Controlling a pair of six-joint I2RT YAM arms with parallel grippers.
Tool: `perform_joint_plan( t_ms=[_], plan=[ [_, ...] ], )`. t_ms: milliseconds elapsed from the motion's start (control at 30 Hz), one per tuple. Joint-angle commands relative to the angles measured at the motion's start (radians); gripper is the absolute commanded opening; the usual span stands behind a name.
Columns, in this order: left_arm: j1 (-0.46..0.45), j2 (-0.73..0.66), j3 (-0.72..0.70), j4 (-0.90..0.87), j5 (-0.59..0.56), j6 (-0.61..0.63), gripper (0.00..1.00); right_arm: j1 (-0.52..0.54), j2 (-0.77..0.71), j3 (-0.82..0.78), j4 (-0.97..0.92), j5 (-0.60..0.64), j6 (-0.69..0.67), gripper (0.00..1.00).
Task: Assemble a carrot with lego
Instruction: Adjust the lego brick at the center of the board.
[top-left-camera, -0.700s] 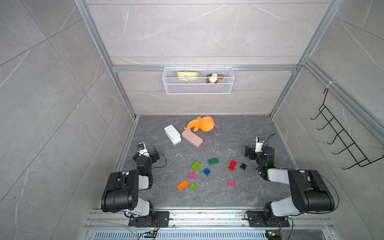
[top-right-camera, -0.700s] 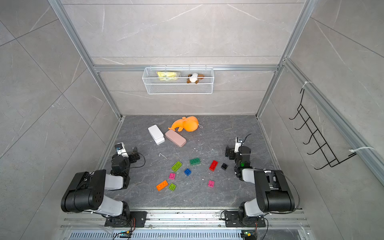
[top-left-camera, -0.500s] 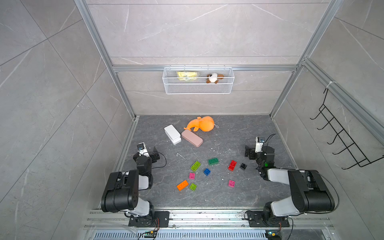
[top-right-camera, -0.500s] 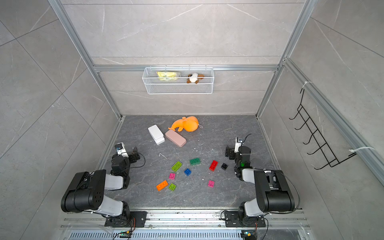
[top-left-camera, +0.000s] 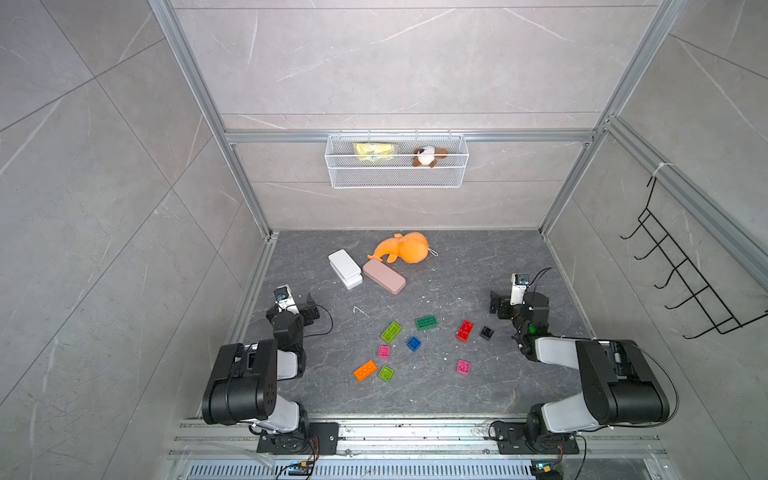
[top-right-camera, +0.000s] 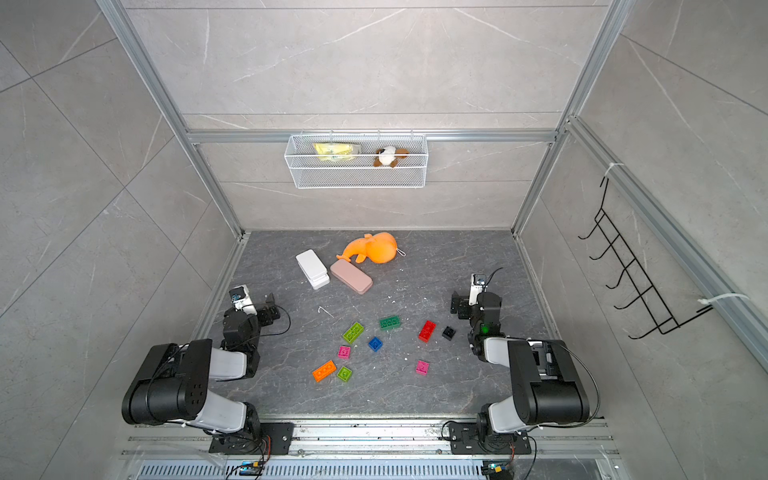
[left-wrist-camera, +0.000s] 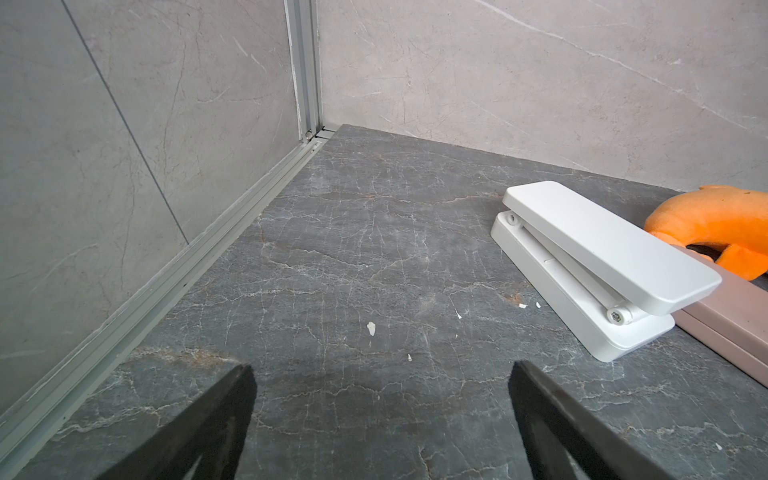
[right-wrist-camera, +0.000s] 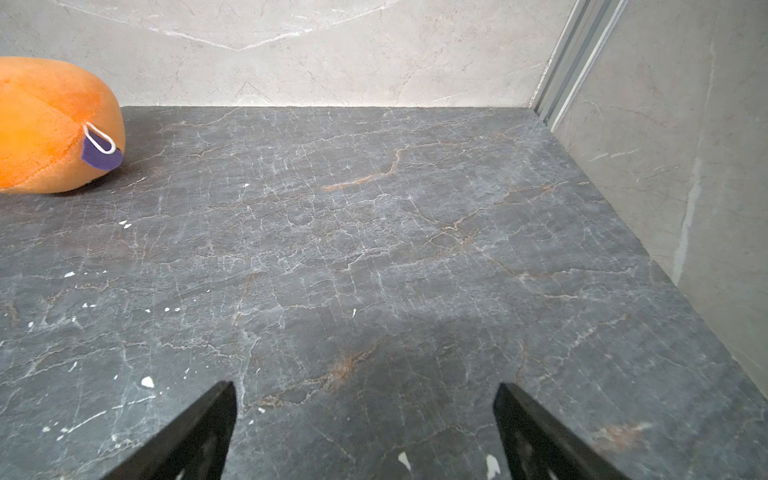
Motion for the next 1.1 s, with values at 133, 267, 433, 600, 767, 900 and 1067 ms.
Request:
perform_joint_plan(
  t_ms=[133, 267, 433, 600, 767, 900, 1067],
  plan=[
    [0.003, -0.27, 0.137, -0.393, -0.117, -0.174, 0.98, 0.004, -0.169, -0.013, -0.11, 0.174, 0.074, 0.99],
    [0.003, -0.396, 0.147, -0.465, 0.013, -0.505, 0.97, 0.004, -0.386, -0.024, -0.206, 0.2, 0.155, 0.99],
    [-0.071, -0.401, 0.247, -0.599, 0.242, -0.657, 0.9, 0.024, -0.505, 0.199, -0.622, -0.104, 0.21, 0.98],
    [-0.304, -0.357, 0.423, -0.981, 0.234, -0.527, 0.9, 0.273, -0.449, 0.349, -0.919, -0.199, 0.156, 0.96],
    [-0.426, -0.318, 0.476, -1.207, 0.261, -0.478, 0.89, 0.569, -0.366, 0.367, -1.036, -0.174, 0.195, 0.93],
    [-0.426, -0.343, 0.449, -1.257, 0.239, -0.439, 0.9, 0.772, -0.227, 0.389, -1.038, -0.078, 0.181, 0.92],
    [-0.426, -0.316, 0.488, -1.295, 0.218, -0.387, 0.91, 0.86, -0.021, 0.466, -1.029, -0.063, 0.162, 0.95]
  ],
)
